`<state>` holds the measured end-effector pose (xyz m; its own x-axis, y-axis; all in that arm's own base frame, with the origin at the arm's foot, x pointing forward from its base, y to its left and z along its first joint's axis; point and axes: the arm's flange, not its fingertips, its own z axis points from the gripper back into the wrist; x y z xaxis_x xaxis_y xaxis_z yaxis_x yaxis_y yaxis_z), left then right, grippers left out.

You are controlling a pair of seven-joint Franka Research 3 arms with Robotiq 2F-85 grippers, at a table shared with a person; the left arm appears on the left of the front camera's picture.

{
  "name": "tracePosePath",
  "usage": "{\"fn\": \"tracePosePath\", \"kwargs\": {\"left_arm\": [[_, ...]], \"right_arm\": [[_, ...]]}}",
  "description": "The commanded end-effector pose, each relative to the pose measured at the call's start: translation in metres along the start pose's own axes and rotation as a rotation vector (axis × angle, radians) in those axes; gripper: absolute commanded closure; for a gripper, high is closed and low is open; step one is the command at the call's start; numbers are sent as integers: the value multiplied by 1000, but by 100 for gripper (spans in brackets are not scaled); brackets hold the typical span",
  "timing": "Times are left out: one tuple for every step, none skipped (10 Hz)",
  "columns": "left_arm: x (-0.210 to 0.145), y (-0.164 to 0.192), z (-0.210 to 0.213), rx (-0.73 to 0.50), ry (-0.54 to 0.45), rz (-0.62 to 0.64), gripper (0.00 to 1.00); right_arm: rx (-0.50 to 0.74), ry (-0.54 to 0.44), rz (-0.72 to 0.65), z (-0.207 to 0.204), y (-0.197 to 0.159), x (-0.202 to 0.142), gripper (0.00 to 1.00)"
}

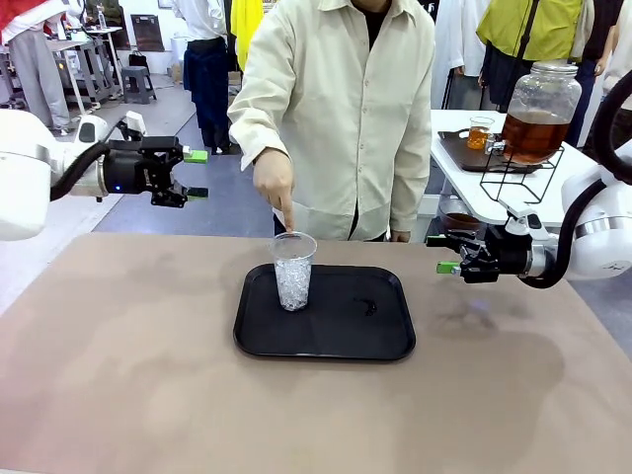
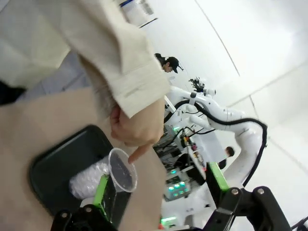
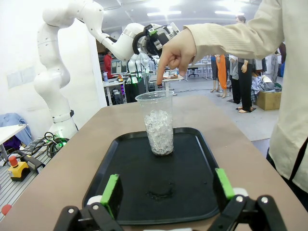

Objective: Pour the drink into the iced cup.
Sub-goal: Pick up the iced cup indicated by the human and present it to them.

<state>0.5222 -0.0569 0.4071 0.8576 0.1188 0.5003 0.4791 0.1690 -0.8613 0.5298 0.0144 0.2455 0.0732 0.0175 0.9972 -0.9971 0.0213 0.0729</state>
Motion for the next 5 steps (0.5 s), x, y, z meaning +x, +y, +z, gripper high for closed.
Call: {"fn": "tracePosePath", "kwargs": {"left_arm": [[-18,10,-2,-59,-23,-169,0],[-17,10,-1,-52,4,-156,0],[-5,3,-2,-16,-7,-102,0],[-5,3,-2,-16,-7,-102,0],[-5,3,-2,-16,-7,-102,0]], "right_arm": [[3,0,2,-2,0,2,0],[3,0,2,-2,0,2,0],[3,0,2,-2,0,2,0],[3,0,2,-2,0,2,0],[3,0,2,-2,0,2,0]]}}
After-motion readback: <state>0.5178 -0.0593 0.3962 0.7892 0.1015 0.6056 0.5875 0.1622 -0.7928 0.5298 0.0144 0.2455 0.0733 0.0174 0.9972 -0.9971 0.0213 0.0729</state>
